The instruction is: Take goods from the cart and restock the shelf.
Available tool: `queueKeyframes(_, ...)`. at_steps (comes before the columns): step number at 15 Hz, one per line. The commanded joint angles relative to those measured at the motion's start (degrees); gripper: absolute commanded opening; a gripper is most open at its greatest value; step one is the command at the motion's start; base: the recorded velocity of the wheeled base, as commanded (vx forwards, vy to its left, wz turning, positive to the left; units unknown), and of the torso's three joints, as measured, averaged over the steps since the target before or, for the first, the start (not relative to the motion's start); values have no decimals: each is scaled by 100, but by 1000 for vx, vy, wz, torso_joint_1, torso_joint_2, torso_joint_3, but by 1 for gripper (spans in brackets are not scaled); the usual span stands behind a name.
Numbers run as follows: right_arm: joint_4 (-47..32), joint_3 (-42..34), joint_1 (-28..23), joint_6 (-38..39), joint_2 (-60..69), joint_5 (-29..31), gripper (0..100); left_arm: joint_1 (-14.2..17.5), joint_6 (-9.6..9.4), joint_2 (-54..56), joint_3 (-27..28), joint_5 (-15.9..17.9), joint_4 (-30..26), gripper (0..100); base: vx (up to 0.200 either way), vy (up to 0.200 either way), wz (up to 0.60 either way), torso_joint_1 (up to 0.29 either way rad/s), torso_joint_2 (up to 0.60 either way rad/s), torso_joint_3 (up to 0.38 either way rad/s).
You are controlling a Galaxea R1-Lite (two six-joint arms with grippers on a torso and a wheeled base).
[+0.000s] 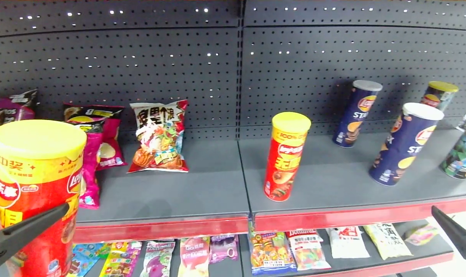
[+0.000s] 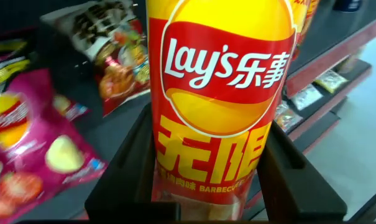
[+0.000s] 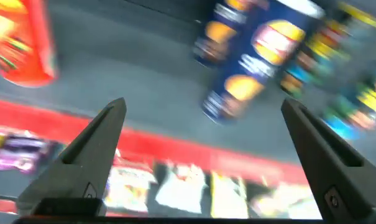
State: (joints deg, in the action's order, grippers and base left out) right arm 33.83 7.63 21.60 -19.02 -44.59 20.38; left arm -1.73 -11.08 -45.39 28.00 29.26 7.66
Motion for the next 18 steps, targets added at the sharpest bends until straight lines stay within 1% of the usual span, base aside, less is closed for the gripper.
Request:
queueKeyframes(1, 1, -7, 2, 3, -85, 1, 100, -3, 1, -76, 12, 1, 17, 0, 0, 0, -600, 2, 2, 7)
queueKeyframes(5, 1, -51, 2, 3, -164, 1, 100, 6, 9, -339, 12, -8, 333, 0, 0, 0, -600, 0, -4, 1)
queueKeyframes(8, 1, -60, 2, 21, -199, 1, 100, -3, 9, -621, 21, -8, 588, 0, 0, 0, 0, 0, 0, 0)
queueKeyframes(10, 1, -130, -7, 21, -190, 10, 100, 6, 45, -867, 21, -17, 685, 0, 0, 0, 0, 0, 0, 0)
queueKeyframes(12, 1, -130, 2, 12, -146, -61, 100, -3, 71, -1456, 144, -17, 948, 0, 0, 0, 0, 0, 0, 0)
queueKeyframes(13, 1, -78, -77, 21, -199, -113, 100, -3, 71, -2053, 144, -25, 1449, 0, 0, 0, 0, 0, 0, 0)
queueKeyframes(14, 1, -34, -77, 38, -225, -122, 100, -11, 71, -2334, 109, -25, 1801, 0, 0, 0, 0, 0, 0, 0)
queueKeyframes(15, 10, 45, -77, 135, -313, -140, 100, -143, 115, -2774, 127, -34, 2363, 0, 0, 0, 0, 0, 0, 0)
queueKeyframes(16, 10, 81, -77, 267, -366, -140, 100, -178, 212, -2923, 109, -25, 2539, 0, 0, 0, 0, 0, 0, 0)
queueKeyframes(17, 10, 151, -77, 654, -410, -166, 100, -240, 502, -3187, 109, -17, 2838, 0, 0, 0, 0, 0, 0, 0)
queueKeyframes(18, 10, 142, -77, 821, -401, -272, 100, -284, 642, -3336, 109, -8, 2996, 0, 0, 0, 0, 0, 0, 0)
